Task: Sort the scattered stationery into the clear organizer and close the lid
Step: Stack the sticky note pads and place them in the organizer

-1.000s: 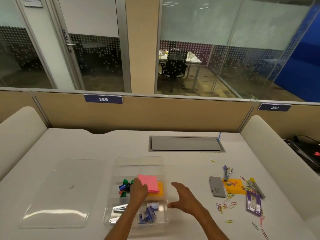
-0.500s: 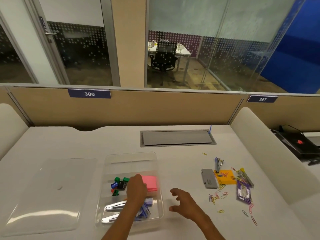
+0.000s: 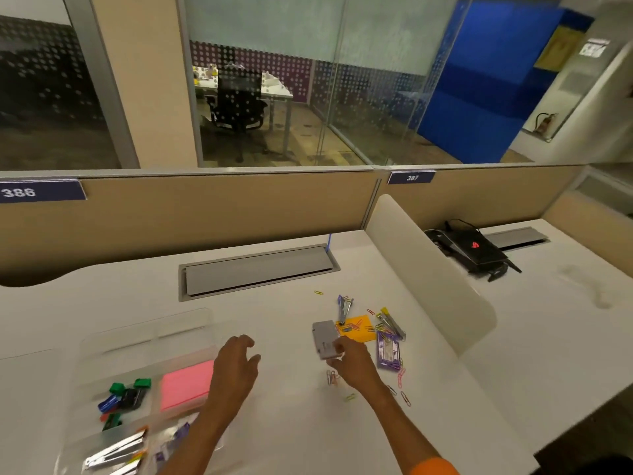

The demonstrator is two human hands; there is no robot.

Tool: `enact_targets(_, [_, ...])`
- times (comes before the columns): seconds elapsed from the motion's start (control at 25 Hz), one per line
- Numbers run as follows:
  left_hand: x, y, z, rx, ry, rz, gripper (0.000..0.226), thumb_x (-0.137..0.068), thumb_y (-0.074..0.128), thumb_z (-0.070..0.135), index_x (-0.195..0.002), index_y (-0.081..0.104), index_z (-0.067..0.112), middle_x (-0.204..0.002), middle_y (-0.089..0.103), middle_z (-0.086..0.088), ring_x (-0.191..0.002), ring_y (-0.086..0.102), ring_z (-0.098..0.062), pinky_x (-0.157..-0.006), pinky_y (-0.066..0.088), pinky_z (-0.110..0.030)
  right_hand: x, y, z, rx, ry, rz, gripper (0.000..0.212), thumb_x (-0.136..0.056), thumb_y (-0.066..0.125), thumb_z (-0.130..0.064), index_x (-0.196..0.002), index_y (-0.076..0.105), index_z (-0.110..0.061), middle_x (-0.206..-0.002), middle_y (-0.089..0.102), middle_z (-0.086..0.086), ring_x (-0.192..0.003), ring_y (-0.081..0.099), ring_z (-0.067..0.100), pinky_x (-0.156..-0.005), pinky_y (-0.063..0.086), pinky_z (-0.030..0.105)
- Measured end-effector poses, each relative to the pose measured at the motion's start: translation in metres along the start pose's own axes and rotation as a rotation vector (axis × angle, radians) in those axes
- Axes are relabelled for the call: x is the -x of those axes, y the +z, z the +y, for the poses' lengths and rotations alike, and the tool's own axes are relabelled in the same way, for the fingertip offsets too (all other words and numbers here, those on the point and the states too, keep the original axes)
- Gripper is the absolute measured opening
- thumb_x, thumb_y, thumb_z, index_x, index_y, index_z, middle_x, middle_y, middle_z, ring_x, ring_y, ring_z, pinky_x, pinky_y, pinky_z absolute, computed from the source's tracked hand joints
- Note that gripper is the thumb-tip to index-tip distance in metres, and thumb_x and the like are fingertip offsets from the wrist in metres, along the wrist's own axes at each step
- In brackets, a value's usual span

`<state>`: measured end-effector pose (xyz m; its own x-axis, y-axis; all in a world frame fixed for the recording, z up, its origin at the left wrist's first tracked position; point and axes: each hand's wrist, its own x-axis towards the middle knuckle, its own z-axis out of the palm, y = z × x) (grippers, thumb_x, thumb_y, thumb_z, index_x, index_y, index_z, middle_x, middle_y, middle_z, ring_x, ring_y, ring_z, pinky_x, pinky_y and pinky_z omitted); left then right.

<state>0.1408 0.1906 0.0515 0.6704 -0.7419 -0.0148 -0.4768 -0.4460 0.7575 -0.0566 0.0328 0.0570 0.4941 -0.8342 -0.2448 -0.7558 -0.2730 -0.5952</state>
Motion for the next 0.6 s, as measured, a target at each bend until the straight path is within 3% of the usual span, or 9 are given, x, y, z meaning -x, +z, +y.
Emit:
enact_targets(0.12, [-0.002, 0.034, 0.014, -0.005, 0.03, -0.086, 0.023, -0.086, 0.07, 0.008, -0.109, 0.064, 0.009, -0.109, 0.065, -0.007, -0.09, 0.058, -0.019, -0.077, 0.042, -0.026, -0.013, -0.022, 0.032, 0.031, 0.098, 0.08, 0.028, -0.087, 0.07, -0.018, -0.109, 0.061, -0.003, -0.109, 0.066, 0.01, -0.102, 0.062, 0.024, -0.08, 0.048, 0.03])
enact_targets(0.24, [-0.006, 0.067, 0.028, -0.009, 0.055, -0.185, 0.023, -0.087, 0.069, 0.01, -0.109, 0.063, 0.014, -0.111, 0.065, -0.002, -0.09, 0.057, -0.014, -0.076, 0.042, -0.019, -0.027, -0.037, 0.058, -0.008, 0.185, 0.165, 0.024, -0.088, 0.069, -0.016, -0.109, 0.063, -0.006, -0.111, 0.067, 0.009, -0.102, 0.063, 0.022, -0.078, 0.047, 0.023])
enact_targets(0.32, [-0.008, 0.086, 0.037, -0.033, 0.065, -0.243, 0.024, -0.088, 0.068, 0.012, -0.111, 0.062, 0.017, -0.113, 0.064, -0.001, -0.092, 0.057, -0.011, -0.078, 0.043, -0.016, -0.037, -0.043, 0.069, -0.036, 0.237, 0.204, 0.023, -0.088, 0.069, -0.015, -0.109, 0.065, -0.007, -0.111, 0.068, 0.009, -0.101, 0.065, 0.023, -0.08, 0.051, 0.026])
enact_targets(0.44, [-0.014, 0.109, 0.049, -0.083, 0.069, -0.307, 0.027, -0.091, 0.065, 0.016, -0.117, 0.06, 0.019, -0.122, 0.063, 0.0, -0.102, 0.057, -0.011, -0.086, 0.045, -0.018, -0.055, -0.045, 0.078, -0.1, 0.272, 0.239, 0.021, -0.088, 0.069, -0.013, -0.107, 0.065, -0.007, -0.11, 0.068, 0.009, -0.098, 0.067, 0.027, -0.081, 0.058, 0.035])
enact_targets(0.6, [-0.02, 0.131, 0.062, -0.172, 0.112, -0.378, 0.033, -0.096, 0.057, 0.023, -0.129, 0.053, 0.021, -0.138, 0.055, 0.0, -0.122, 0.052, -0.015, -0.095, 0.042, -0.021, -0.077, -0.043, 0.085, -0.14, 0.211, 0.248, 0.024, -0.086, 0.069, -0.007, -0.109, 0.064, -0.007, -0.111, 0.067, 0.009, -0.099, 0.063, 0.021, -0.08, 0.053, 0.029])
